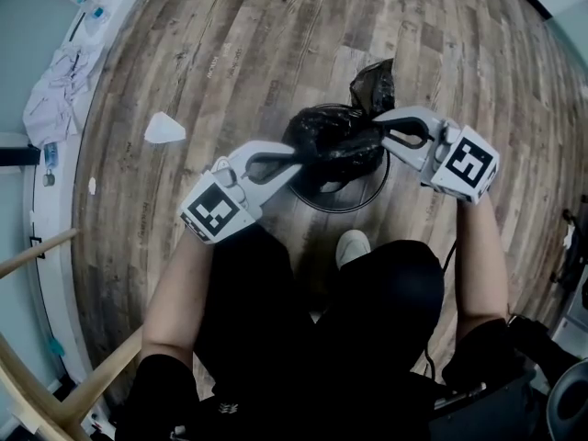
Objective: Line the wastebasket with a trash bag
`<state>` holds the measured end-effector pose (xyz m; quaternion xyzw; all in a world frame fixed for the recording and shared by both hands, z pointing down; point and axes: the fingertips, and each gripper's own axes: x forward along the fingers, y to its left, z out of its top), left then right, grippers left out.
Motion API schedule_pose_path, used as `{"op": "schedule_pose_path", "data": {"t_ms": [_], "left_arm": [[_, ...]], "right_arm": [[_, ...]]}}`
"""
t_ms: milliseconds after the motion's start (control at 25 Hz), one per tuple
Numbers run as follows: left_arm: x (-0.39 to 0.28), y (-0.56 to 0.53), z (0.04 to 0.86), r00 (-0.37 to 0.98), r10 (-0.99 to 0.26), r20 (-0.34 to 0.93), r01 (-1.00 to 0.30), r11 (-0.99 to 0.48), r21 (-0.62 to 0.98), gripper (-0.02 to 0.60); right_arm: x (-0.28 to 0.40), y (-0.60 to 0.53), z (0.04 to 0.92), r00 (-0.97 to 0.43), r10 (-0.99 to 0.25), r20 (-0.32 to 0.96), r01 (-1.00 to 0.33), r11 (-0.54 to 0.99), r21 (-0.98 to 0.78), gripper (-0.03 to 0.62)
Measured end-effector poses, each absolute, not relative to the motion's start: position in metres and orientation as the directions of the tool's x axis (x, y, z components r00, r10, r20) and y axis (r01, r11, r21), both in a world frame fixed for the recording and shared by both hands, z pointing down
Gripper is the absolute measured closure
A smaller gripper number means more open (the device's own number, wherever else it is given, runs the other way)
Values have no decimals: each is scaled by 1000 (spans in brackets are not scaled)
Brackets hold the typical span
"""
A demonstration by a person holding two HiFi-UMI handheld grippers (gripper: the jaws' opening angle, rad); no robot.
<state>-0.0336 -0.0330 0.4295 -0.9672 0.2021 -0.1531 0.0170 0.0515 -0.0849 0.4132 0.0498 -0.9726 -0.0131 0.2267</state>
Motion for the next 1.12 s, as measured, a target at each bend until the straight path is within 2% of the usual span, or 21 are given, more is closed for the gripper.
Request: {"op": "schedule_pose_path", "data": {"t_ms": [40,160,280,320,440,520,640,840,1040,1120], "left_arm": [[-38,-34,429,869,-407,280,-400,-913,-84,572],[-51,-37,430,861,-438,260,-437,-897,-62,555],[-73,-41,417,855,-487,181,-499,-866,30,405],[-85,-43,411,846,-511,149,-525,-848,69,379],[-123,-55,388,811,-583,48,-584,-802,126,374],[-129,-66,378,808,-588,42,-589,-801,111,374],[-104,-82,380,853,-506,129,-518,-852,81,319],[-58,-112,383,909,-398,121,-414,-897,158,308],[-39,-133,391,921,-362,145,-385,-903,193,304],[-30,-129,404,929,-309,205,-351,-911,217,302]], "right_arm": [[53,-82,415,-893,-100,439,-91,995,42,588],[54,-74,421,-891,-89,446,-81,996,38,589],[54,-70,424,-894,-79,440,-69,997,38,589],[54,-68,424,-897,-72,437,-63,997,37,589],[52,-61,424,-899,-49,434,-36,999,38,589],[49,-56,423,-900,-35,434,-18,999,44,589],[44,-47,420,-900,-9,436,16,998,54,589],[38,-32,416,-890,45,453,77,996,54,589],[36,-21,419,-876,74,476,115,992,58,589],[36,-19,420,-878,71,474,114,991,63,589]]}}
